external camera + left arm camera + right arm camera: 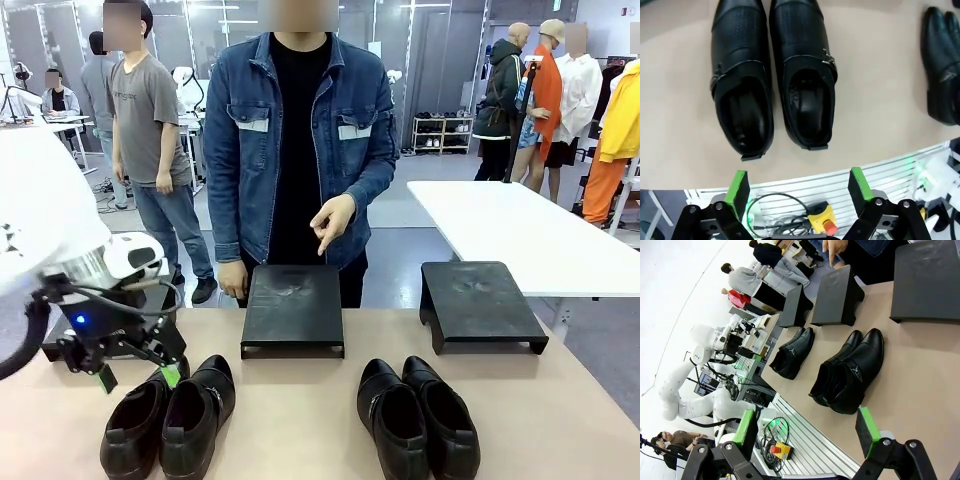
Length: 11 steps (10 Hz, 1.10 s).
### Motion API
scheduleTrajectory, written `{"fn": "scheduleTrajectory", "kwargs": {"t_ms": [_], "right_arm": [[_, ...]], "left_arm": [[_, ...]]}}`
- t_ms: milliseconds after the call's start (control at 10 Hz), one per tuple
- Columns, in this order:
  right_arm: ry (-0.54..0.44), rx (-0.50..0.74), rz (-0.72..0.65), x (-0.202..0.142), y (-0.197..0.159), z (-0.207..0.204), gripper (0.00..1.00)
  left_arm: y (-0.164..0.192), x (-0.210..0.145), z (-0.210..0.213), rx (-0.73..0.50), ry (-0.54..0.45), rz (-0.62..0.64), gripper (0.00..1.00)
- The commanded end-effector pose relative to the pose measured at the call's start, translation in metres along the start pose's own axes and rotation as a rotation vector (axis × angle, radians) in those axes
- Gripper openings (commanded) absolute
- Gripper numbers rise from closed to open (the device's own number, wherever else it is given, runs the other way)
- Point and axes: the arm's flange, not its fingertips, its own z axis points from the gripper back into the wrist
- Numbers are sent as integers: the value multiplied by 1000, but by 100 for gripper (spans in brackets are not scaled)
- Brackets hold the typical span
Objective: Place the shoes on the stand as instructed by the person.
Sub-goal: Pick up one pair of Shoes and place it on the Shoes Stand indicated by the person.
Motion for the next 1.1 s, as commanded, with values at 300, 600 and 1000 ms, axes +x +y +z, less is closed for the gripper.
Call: {"fn": "scheduleTrajectory", "kwargs": {"t_ms": [300,600,1000], "right_arm": [[-10,10,18,1,1,1,100],[-10,10,18,1,1,1,100],[-10,10,18,1,1,1,100]], "left_arm": [[-6,21,-66,54,-19,117,100],[4,31,-85,98,-37,150,100],[10,36,-113,107,-19,120,100]]}}
